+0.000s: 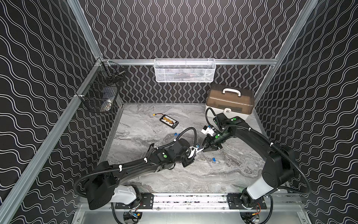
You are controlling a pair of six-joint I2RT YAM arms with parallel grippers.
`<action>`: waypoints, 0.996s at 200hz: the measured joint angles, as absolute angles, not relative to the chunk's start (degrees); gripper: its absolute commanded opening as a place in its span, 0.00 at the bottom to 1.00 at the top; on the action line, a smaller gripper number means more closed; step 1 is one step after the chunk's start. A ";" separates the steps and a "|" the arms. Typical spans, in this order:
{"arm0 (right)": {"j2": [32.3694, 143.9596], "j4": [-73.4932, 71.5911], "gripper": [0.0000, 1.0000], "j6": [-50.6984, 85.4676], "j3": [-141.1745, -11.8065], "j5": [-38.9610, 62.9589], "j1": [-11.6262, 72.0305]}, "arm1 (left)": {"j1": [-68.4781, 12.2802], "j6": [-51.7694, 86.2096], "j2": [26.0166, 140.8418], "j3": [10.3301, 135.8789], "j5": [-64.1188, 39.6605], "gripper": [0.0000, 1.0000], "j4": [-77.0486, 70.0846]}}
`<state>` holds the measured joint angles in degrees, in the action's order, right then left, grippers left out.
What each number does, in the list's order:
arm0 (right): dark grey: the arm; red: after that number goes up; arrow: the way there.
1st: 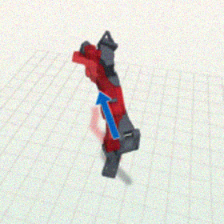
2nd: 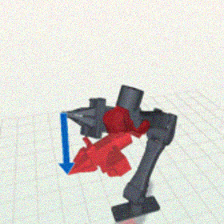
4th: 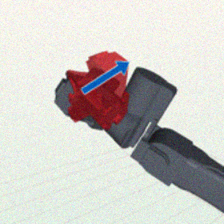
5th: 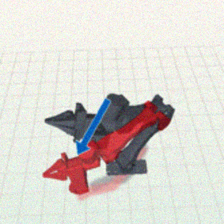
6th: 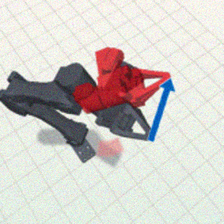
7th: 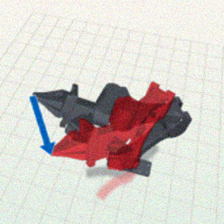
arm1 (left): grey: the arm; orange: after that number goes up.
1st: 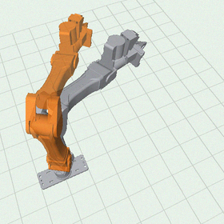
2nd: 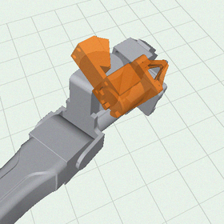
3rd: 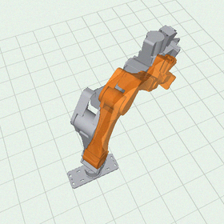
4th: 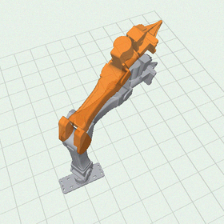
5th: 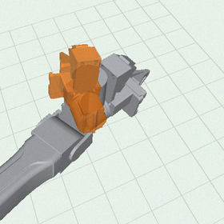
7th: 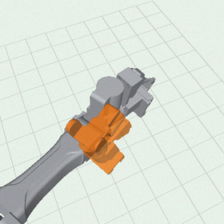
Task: Insert stoppers into test tubes
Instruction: Pick up the test tube at the center of the board.
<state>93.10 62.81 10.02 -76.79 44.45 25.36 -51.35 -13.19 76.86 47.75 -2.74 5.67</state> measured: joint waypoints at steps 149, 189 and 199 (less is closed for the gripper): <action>93.12 62.89 0.13 9.82 -76.95 46.06 25.36 | -51.35 -13.21 76.97 47.62 -2.74 0.32 5.15; 93.12 63.00 0.14 9.80 -76.95 47.33 25.36 | -51.35 -13.19 77.58 47.66 -2.74 0.28 4.99; 93.12 63.00 0.14 9.78 -76.95 47.48 25.36 | -51.35 -13.19 77.67 47.66 -2.74 0.25 4.93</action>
<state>93.12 63.00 9.78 -76.95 47.48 25.36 -51.35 -13.19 77.67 47.66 -2.74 4.93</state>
